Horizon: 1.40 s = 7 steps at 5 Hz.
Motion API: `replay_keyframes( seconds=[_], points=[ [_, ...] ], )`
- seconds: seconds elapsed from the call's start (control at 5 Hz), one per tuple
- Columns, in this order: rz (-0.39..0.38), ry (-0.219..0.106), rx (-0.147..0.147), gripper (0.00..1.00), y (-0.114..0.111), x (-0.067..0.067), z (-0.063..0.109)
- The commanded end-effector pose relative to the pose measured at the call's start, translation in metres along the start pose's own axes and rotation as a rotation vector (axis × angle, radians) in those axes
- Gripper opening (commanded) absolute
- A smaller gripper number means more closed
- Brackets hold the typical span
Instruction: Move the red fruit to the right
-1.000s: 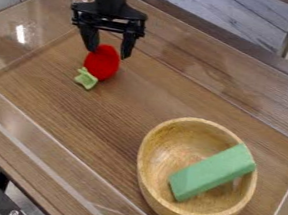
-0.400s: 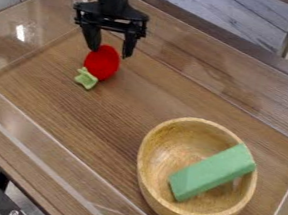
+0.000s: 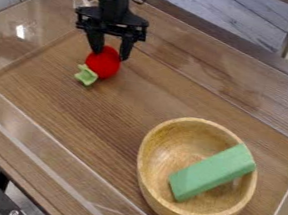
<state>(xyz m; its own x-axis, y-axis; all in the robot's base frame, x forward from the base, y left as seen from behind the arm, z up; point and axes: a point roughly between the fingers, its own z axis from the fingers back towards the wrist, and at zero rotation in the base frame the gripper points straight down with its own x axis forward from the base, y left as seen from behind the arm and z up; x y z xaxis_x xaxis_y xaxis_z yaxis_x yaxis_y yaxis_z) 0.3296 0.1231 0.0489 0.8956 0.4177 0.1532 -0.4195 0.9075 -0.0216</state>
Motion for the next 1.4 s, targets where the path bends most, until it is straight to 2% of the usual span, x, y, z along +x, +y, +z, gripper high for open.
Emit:
replay_keyframes(
  seconds=[0.0,0.2,0.4,0.6,1.0,1.2],
  points=[
    [0.037,-0.056,-0.008,0.0,-0.009,0.008,0.02],
    [0.076,-0.067,-0.032,0.0,-0.022,0.006,0.035],
    [0.083,-0.061,-0.038,0.0,-0.022,0.006,0.038],
    [0.091,-0.054,-0.03,0.0,-0.015,0.006,0.035],
    [0.147,-0.041,-0.011,0.0,-0.025,0.0,0.047],
    [0.15,-0.031,-0.009,0.0,-0.031,-0.005,0.047]
  ],
)
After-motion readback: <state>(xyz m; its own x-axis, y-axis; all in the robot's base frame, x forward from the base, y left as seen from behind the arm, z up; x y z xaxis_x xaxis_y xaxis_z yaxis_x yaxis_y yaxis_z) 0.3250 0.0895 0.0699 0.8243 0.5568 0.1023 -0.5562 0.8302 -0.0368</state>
